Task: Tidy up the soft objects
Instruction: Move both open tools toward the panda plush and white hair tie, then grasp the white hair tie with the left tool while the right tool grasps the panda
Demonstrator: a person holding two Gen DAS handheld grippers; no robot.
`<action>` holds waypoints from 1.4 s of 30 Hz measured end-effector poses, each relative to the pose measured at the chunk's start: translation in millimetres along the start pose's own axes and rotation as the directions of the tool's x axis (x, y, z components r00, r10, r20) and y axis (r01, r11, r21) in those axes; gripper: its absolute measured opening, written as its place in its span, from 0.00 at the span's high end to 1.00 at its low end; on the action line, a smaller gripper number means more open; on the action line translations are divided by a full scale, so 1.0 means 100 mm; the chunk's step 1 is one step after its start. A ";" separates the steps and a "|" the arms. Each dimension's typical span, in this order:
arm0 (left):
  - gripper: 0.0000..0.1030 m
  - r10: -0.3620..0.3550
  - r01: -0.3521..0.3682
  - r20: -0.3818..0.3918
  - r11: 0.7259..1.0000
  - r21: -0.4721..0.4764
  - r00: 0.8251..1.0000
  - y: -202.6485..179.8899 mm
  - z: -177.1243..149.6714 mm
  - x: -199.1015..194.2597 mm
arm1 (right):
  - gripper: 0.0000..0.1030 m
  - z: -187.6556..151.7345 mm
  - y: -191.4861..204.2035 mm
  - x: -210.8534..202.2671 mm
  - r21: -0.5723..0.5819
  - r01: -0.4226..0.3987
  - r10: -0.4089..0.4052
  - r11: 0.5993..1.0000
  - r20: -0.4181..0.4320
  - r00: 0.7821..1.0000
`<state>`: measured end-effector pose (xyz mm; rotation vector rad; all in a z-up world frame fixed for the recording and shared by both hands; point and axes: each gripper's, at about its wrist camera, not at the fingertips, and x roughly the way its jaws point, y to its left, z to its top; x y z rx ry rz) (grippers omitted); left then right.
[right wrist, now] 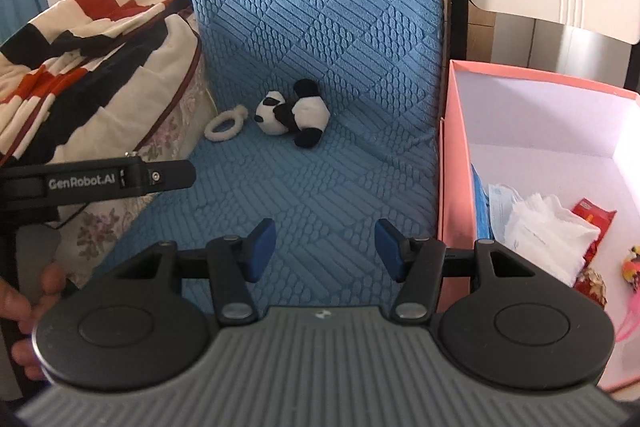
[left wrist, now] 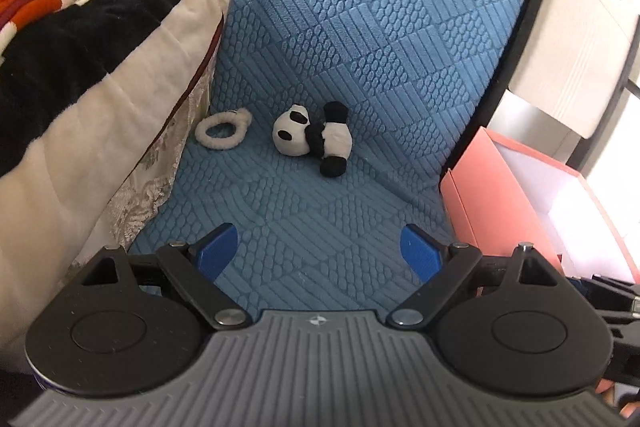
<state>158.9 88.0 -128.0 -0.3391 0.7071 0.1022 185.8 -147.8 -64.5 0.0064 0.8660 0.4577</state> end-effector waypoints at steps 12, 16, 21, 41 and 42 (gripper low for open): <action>0.11 0.038 -0.037 -0.026 0.999 0.026 0.999 0.02 0.25 0.40 | 0.44 0.19 -0.04 0.27 -0.002 -0.001 0.002 1.000 0.035 0.999; 0.11 0.055 -0.054 -0.021 0.997 0.061 0.998 -0.01 0.32 0.51 | 0.44 0.26 -0.01 0.36 -0.021 -0.003 0.004 1.000 0.038 0.999; 0.11 0.087 -0.082 -0.035 0.991 0.105 0.996 -0.01 0.43 0.67 | 0.44 0.33 0.00 0.50 -0.040 -0.017 0.018 0.999 0.023 1.000; 0.11 0.105 -0.075 -0.197 0.985 0.156 0.975 0.27 0.87 1.50 | 0.44 0.66 0.03 1.29 -0.063 -0.043 0.040 0.997 -0.049 0.998; 0.11 0.100 -0.071 -0.196 0.986 0.152 0.976 0.29 0.90 1.53 | 0.44 0.67 0.03 1.33 -0.068 -0.044 0.041 0.997 -0.051 0.998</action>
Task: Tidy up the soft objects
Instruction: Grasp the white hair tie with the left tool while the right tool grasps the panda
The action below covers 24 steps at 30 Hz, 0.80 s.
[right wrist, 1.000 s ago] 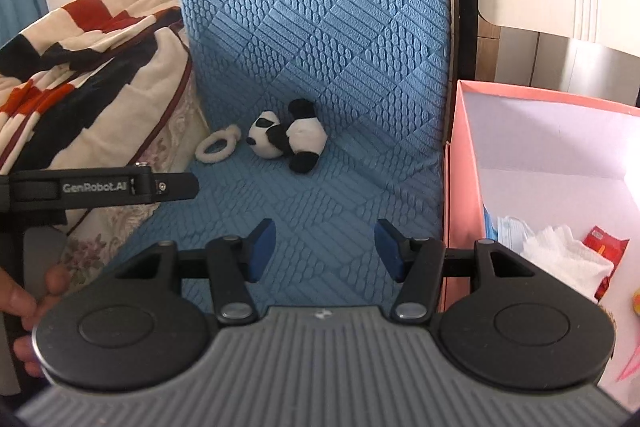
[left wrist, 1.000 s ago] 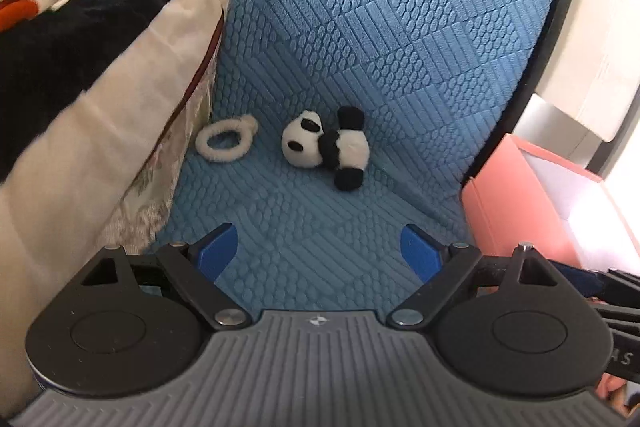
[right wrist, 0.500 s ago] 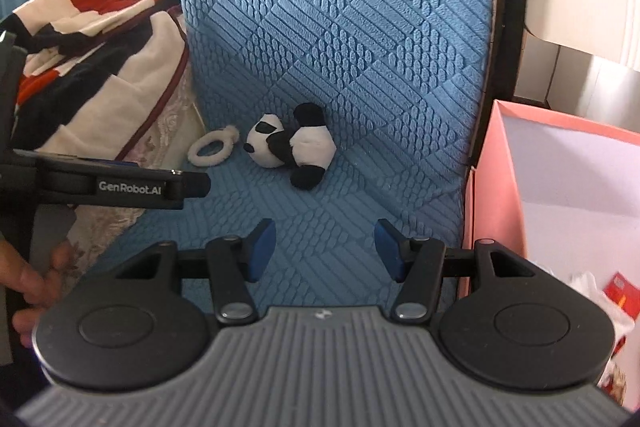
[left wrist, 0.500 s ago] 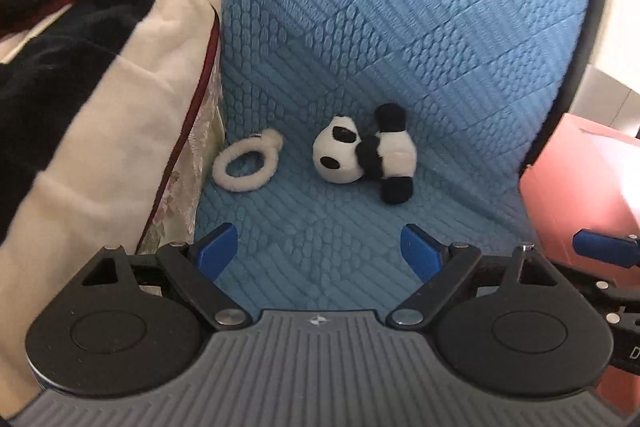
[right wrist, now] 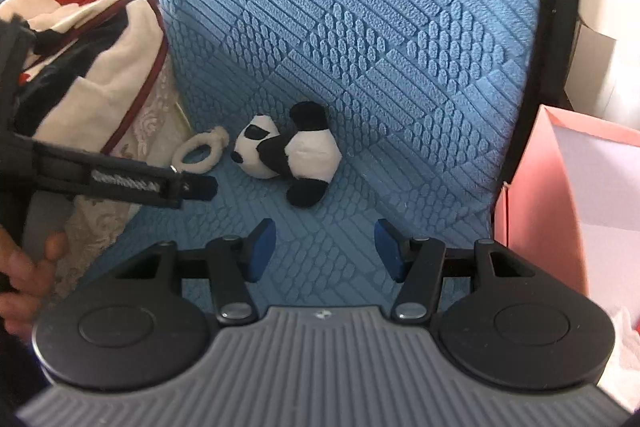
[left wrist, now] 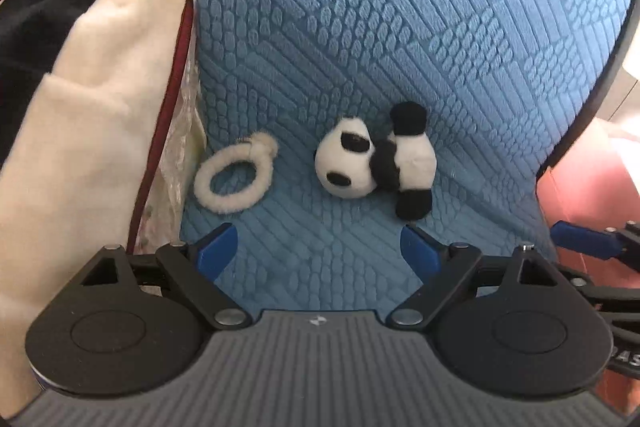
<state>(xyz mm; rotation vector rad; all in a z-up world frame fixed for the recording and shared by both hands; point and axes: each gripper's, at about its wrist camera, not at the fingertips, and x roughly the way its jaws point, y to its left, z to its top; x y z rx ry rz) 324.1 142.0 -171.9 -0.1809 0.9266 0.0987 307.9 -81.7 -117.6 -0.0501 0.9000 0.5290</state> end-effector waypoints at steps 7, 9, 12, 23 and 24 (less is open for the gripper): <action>0.14 0.048 -0.047 -0.018 0.999 0.021 0.999 0.12 0.14 0.20 | 0.44 0.13 -0.11 0.34 0.033 -0.015 0.016 0.999 -0.026 1.000; 0.20 0.052 -0.051 -0.020 0.998 0.036 0.998 0.12 0.17 0.26 | 0.44 0.16 -0.12 0.43 0.026 -0.017 0.018 1.000 -0.037 0.999; 0.27 0.067 -0.065 -0.033 0.996 0.061 0.997 0.14 0.21 0.34 | 0.45 0.20 -0.14 0.56 0.054 -0.050 0.053 0.997 -0.055 0.997; 0.44 0.139 -0.133 -0.045 0.983 0.126 0.989 0.25 0.28 0.67 | 0.45 0.31 -0.05 1.00 0.073 -0.127 0.134 0.989 -0.108 0.985; 0.46 0.147 -0.140 -0.047 0.981 0.132 0.988 0.25 0.28 0.71 | 0.45 0.32 -0.02 1.02 0.053 -0.123 0.128 0.991 -0.111 0.986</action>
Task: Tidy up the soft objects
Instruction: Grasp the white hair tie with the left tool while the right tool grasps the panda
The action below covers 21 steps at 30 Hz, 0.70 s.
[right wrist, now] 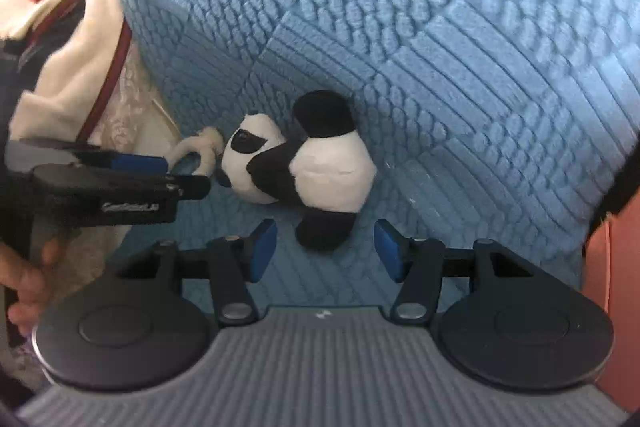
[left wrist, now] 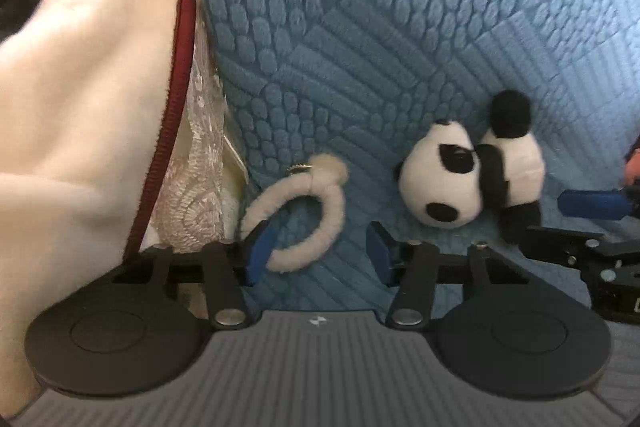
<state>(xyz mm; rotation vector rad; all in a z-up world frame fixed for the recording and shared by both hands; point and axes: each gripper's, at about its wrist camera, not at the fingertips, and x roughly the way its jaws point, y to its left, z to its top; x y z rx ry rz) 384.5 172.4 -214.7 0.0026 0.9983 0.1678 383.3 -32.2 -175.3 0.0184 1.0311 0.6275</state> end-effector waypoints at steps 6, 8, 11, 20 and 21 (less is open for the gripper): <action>0.59 0.025 -0.025 -0.009 1.000 -0.002 1.000 -0.01 0.03 0.14 | 0.45 0.07 0.14 0.06 -0.060 -0.003 0.002 0.998 -0.018 1.000; 0.65 0.032 -0.032 -0.005 0.999 -0.022 0.999 0.01 0.04 0.18 | 0.45 0.13 0.12 0.12 -0.036 -0.014 0.013 0.999 -0.026 1.000; 0.77 0.046 -0.046 0.005 0.999 -0.022 0.999 0.01 0.06 0.22 | 0.45 0.15 0.11 0.20 -0.029 -0.001 0.000 1.000 -0.038 0.999; 0.88 0.062 -0.062 0.011 0.998 -0.018 0.998 -0.07 0.04 0.24 | 0.49 0.18 0.11 0.43 -0.061 0.032 -0.036 0.998 -0.068 0.997; 0.88 0.063 -0.062 0.012 0.998 -0.017 0.998 -0.08 0.04 0.25 | 0.49 0.19 0.13 0.45 -0.066 0.029 -0.034 0.997 -0.067 0.997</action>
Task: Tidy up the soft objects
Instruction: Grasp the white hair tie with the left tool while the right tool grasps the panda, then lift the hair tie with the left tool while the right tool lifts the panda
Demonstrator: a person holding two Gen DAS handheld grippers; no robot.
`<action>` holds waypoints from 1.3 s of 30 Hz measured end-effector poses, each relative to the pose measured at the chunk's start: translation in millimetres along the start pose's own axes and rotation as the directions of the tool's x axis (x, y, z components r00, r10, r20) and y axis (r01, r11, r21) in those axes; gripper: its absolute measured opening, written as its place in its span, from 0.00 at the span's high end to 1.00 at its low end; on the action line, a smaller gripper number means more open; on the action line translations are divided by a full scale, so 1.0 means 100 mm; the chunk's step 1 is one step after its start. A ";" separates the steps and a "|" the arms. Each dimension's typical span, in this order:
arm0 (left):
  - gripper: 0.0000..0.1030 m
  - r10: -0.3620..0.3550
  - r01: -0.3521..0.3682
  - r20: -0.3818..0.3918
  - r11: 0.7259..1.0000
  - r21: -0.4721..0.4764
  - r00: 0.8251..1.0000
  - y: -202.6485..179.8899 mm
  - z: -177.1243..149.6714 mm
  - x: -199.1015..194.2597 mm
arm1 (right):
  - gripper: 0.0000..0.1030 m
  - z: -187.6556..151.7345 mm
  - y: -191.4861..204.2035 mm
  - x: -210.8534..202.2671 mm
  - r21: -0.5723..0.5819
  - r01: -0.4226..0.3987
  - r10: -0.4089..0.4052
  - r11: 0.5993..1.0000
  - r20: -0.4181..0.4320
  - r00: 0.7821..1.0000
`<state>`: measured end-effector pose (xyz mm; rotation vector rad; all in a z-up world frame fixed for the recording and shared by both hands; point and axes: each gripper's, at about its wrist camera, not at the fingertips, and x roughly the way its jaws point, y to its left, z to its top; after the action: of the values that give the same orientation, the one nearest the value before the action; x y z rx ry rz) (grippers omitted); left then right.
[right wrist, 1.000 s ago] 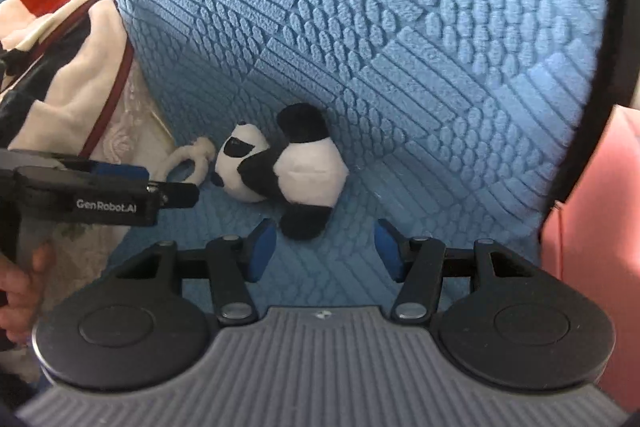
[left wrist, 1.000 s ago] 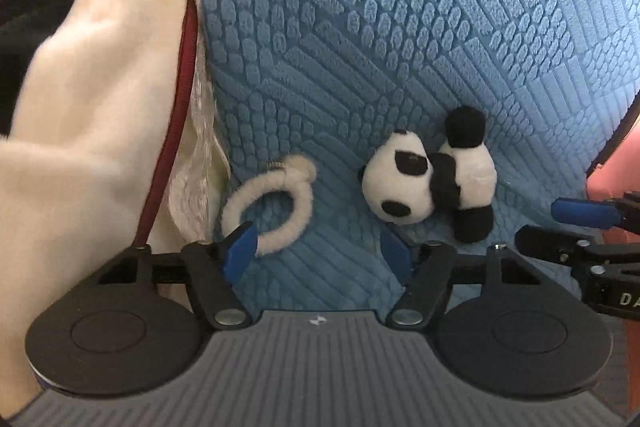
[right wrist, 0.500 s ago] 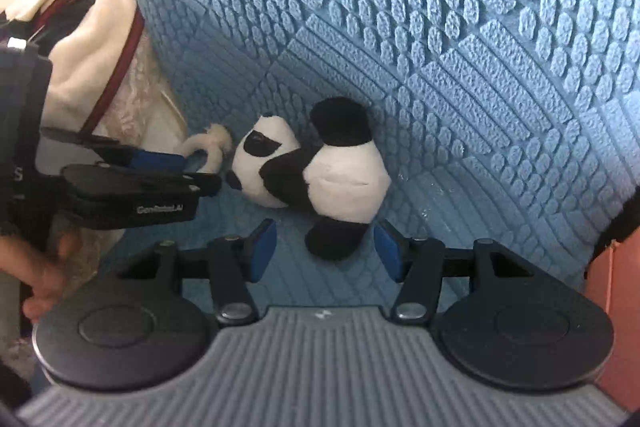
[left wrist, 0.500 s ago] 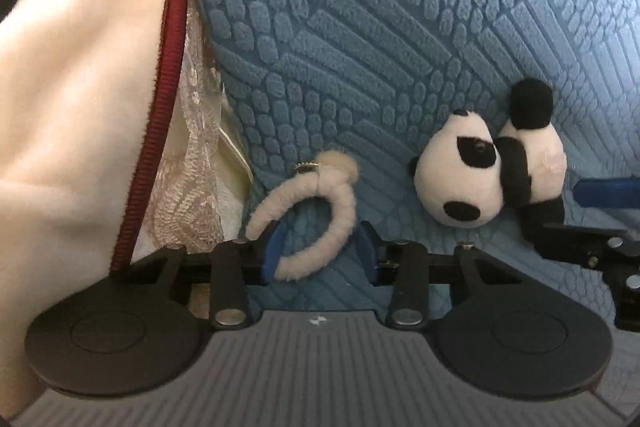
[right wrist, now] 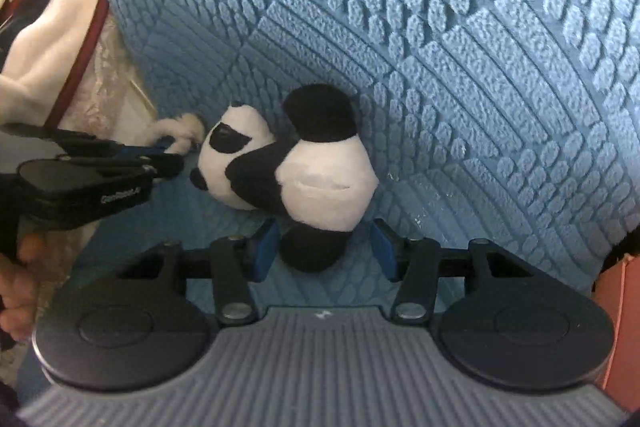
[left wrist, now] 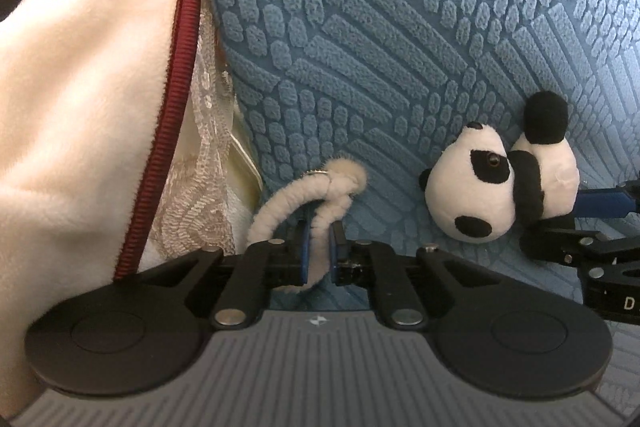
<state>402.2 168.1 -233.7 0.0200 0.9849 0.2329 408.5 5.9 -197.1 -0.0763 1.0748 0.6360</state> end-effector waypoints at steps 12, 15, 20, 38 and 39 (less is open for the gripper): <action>0.90 -0.017 0.017 0.002 1.000 -0.010 1.000 0.08 -0.03 -0.06 | 0.68 0.17 -0.09 0.21 -0.008 -0.017 0.017 1.000 0.001 1.000; 0.90 -0.026 0.026 0.009 0.999 -0.021 1.000 0.10 -0.03 -0.11 | 0.70 0.18 -0.04 0.15 -0.053 0.008 -0.007 0.999 0.017 1.000; 0.91 -0.032 0.032 0.022 0.999 -0.040 0.999 0.13 -0.02 -0.20 | 0.71 0.25 -0.08 0.07 -0.031 0.009 -0.008 0.999 0.046 0.999; 0.91 -0.089 0.099 0.102 0.991 -0.095 0.991 0.01 -0.10 -0.94 | 0.72 0.06 -0.15 -0.35 -0.028 0.051 -0.048 0.998 0.083 0.995; 0.91 -0.093 0.104 0.103 0.989 -0.103 0.990 0.00 -0.12 -0.99 | 0.72 0.00 -0.15 -0.42 -0.026 0.052 -0.050 0.998 0.084 0.995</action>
<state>339.5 147.0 -159.4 -0.1156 0.8716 0.1921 403.3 -25.5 -165.1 -0.1008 0.9802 0.6034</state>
